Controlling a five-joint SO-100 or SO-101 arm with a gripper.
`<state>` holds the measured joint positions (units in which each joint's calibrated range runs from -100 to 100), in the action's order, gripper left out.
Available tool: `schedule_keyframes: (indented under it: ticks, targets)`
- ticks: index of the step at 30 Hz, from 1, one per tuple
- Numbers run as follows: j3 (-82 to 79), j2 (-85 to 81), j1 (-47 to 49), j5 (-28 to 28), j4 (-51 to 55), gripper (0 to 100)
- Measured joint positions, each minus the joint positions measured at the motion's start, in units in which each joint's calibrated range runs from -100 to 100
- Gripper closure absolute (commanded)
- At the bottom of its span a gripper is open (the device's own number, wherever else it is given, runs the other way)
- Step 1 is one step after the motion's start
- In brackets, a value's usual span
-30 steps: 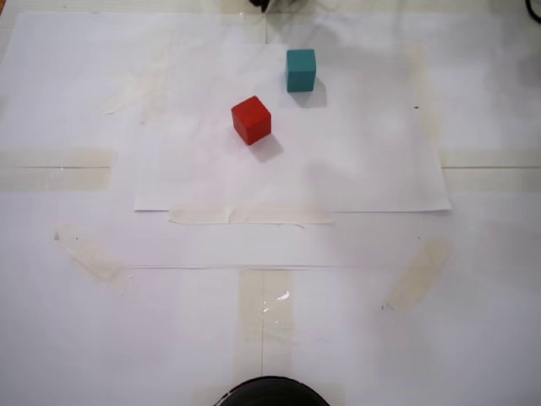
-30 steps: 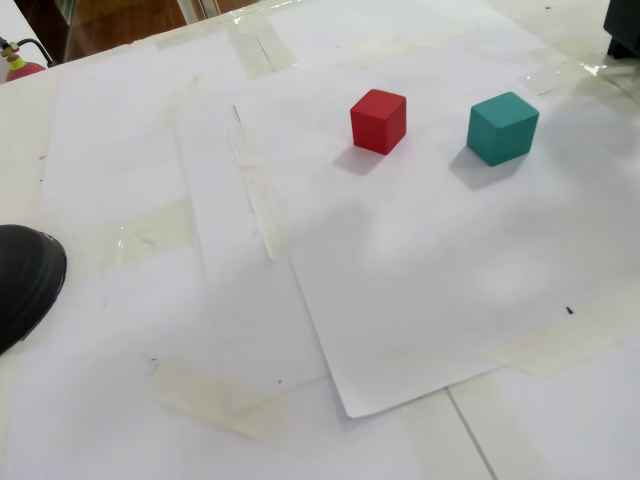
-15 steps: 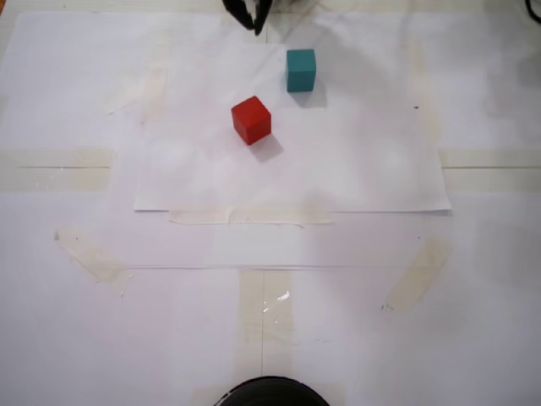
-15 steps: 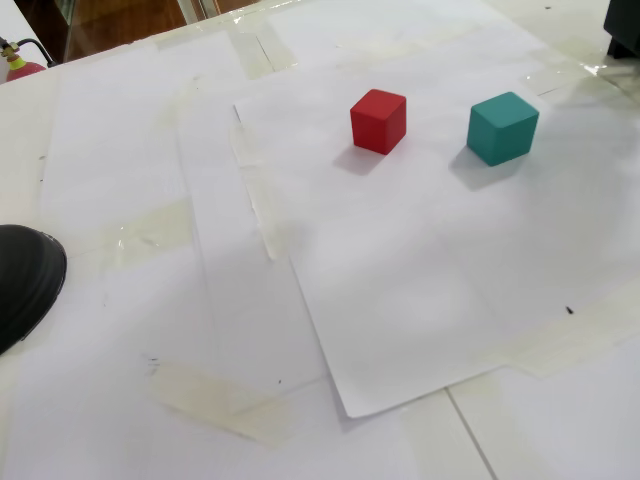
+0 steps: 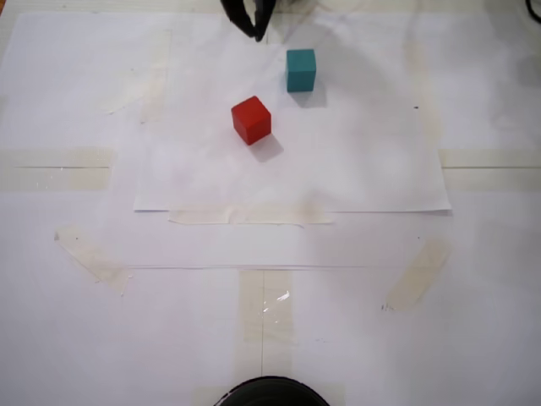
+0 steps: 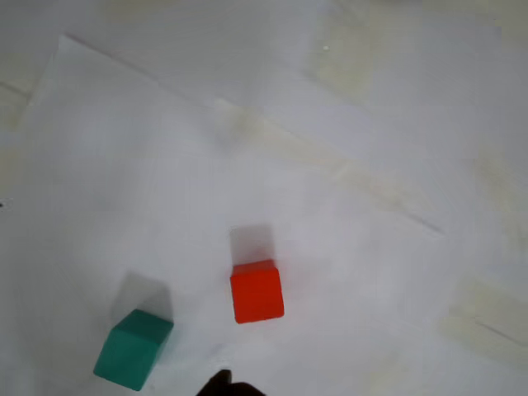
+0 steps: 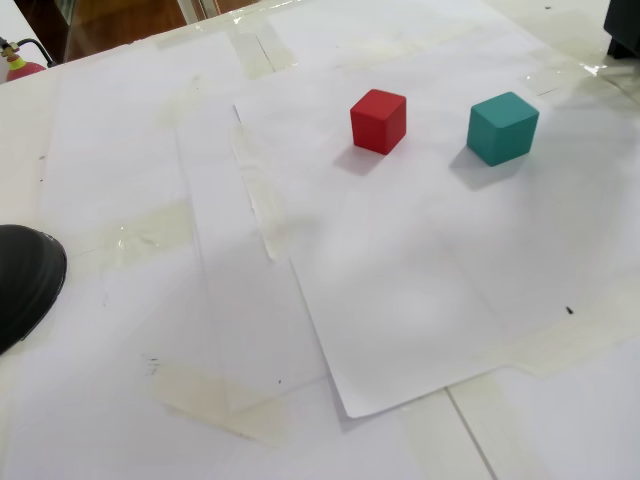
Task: Put the red cube on the top of the blue cube.
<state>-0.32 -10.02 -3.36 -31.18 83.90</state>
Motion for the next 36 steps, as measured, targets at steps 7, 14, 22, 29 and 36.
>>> schedule_keyframes:
  ticks: [7,14,22,29,36]
  targets:
    - [0.0,2.8,0.3,3.7,-0.9,100]
    - [-4.0,3.7,0.4,5.3,-4.1,99]
    - [-11.9,3.7,0.6,5.3,-8.6,90]
    - [-16.4,3.7,1.5,5.3,-11.1,83]
    - [-18.0,3.7,1.9,4.4,-13.1,74]
